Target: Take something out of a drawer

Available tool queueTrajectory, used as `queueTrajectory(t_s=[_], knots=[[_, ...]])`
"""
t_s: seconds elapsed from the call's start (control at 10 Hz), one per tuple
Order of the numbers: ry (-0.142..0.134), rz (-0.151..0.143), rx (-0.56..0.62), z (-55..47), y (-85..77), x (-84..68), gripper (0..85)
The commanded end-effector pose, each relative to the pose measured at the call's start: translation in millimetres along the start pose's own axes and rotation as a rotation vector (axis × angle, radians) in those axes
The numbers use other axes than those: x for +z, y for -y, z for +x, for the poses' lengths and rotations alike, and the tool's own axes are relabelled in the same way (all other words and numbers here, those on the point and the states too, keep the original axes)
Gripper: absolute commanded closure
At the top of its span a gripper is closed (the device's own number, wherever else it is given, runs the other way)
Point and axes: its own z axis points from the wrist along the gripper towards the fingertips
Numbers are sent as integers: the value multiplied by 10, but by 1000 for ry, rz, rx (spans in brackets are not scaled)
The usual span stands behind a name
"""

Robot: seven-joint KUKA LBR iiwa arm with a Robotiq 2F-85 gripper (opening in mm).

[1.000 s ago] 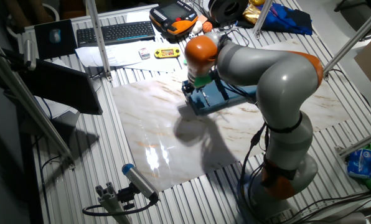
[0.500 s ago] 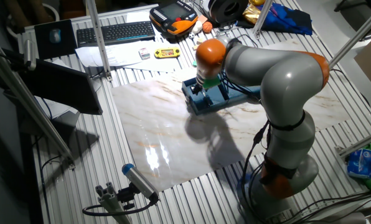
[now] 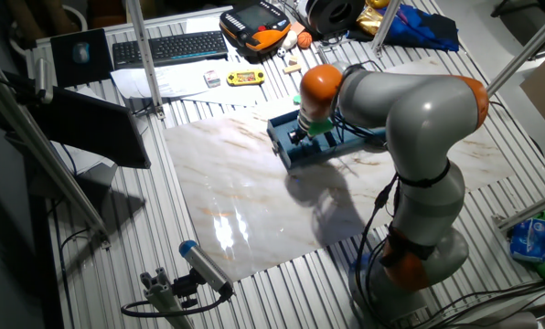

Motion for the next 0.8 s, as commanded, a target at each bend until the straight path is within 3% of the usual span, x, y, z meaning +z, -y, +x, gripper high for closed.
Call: queueTrajectory(t_s=[0.0, 0.5, 0.6, 0.7], knots=[[0, 1, 0, 29, 13, 48, 340], [11, -11, 4, 64, 24, 244, 340], [14, -10, 4, 51, 12, 243, 510], [16, -4, 2, 39, 2, 239, 510]])
